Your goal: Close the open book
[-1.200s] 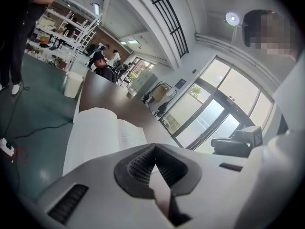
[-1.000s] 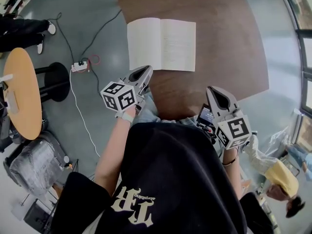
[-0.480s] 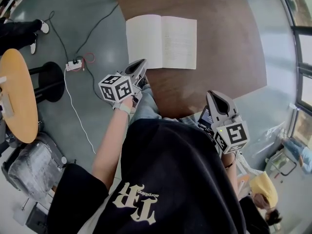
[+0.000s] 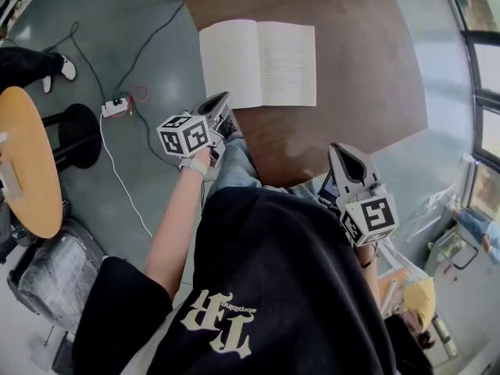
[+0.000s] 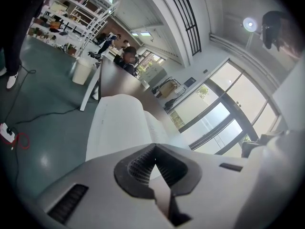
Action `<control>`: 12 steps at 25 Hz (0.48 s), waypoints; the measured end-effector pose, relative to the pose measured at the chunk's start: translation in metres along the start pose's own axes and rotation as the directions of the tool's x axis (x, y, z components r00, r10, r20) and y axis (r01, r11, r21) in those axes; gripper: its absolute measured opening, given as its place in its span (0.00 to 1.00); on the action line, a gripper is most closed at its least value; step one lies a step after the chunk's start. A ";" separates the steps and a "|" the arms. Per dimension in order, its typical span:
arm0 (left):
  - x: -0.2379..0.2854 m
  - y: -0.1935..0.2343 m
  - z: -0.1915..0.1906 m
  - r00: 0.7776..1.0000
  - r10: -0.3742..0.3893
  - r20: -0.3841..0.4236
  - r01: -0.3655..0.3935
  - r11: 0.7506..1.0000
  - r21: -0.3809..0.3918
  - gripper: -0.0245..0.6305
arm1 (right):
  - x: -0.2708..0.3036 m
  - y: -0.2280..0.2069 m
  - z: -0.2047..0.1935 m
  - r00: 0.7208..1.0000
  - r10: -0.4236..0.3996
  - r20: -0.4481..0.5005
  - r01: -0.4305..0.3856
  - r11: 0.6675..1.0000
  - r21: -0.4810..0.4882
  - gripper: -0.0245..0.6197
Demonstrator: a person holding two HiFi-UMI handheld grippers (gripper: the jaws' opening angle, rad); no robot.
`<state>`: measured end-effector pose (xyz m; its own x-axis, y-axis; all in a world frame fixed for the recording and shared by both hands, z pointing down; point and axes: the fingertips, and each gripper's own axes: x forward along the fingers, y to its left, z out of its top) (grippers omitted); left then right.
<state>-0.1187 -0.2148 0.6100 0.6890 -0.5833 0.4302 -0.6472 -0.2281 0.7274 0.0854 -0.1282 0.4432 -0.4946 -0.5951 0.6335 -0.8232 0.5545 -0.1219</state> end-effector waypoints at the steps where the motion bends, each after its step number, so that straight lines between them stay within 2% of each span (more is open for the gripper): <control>1: 0.000 0.004 0.000 1.000 0.004 0.000 -0.004 1.000 -0.001 0.04 | 0.000 0.001 0.001 1.000 -0.006 0.003 0.006 1.000 -0.001 0.02; 7: 0.000 0.031 0.005 0.999 0.047 0.012 -0.047 0.999 -0.003 0.04 | -0.004 0.007 -0.001 0.999 -0.039 -0.003 0.039 0.999 0.001 0.02; 12: 0.006 0.041 0.014 0.996 0.085 0.021 -0.085 0.996 0.029 0.04 | -0.010 0.008 -0.008 0.998 -0.062 -0.020 0.063 0.998 0.009 0.02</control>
<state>-0.1456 -0.2385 0.6353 0.6248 -0.6168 0.4787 -0.7127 -0.2002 0.6723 0.0860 -0.1130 0.4422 -0.4365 -0.6165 0.6553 -0.8552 0.5106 -0.0891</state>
